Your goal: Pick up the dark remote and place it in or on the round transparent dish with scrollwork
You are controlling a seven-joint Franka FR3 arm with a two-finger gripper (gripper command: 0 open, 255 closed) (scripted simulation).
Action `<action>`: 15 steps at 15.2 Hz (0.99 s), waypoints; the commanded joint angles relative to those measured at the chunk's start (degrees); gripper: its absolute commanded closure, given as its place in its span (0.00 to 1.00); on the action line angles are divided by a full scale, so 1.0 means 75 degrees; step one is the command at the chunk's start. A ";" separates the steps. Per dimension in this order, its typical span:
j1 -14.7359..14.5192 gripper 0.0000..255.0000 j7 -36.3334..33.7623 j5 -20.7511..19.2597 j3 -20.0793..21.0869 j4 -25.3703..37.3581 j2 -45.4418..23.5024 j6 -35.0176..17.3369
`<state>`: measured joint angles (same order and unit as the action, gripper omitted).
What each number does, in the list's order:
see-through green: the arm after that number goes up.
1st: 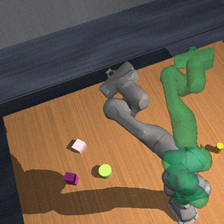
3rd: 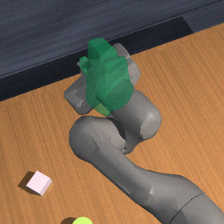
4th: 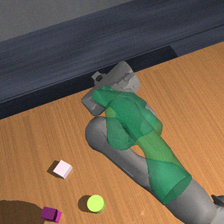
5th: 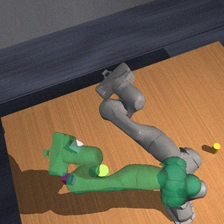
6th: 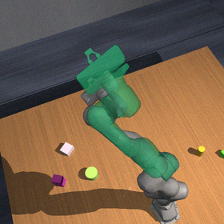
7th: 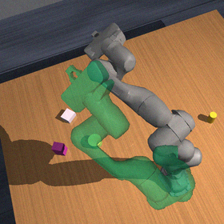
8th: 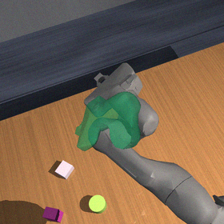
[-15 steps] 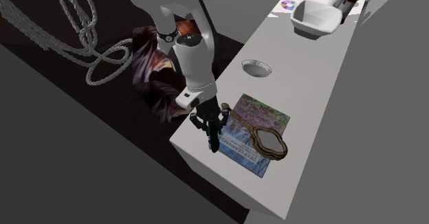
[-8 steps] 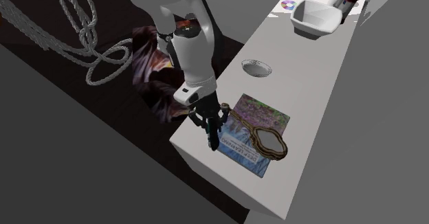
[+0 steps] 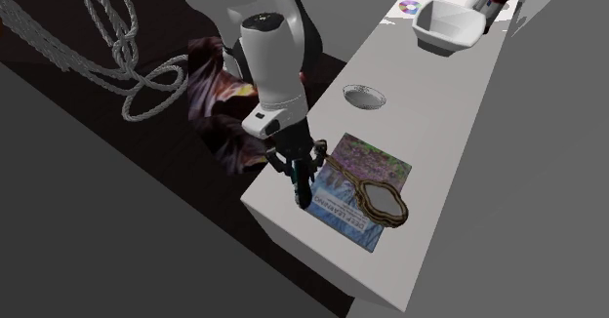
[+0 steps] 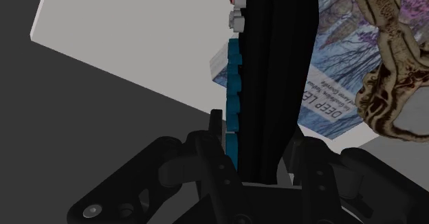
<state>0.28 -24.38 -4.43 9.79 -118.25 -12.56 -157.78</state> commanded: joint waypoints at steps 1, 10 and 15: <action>0.0023 1.00 0.0051 0.0067 0.0030 0.0067 0.0143 0.0207; 0.0071 1.00 0.0186 0.0257 0.0093 0.0430 0.0575 0.0994; -0.0377 1.00 -0.0856 -0.0173 0.0310 -0.0498 0.1323 0.0828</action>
<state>-1.88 -29.08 -5.03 11.74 -120.48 -3.81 -151.24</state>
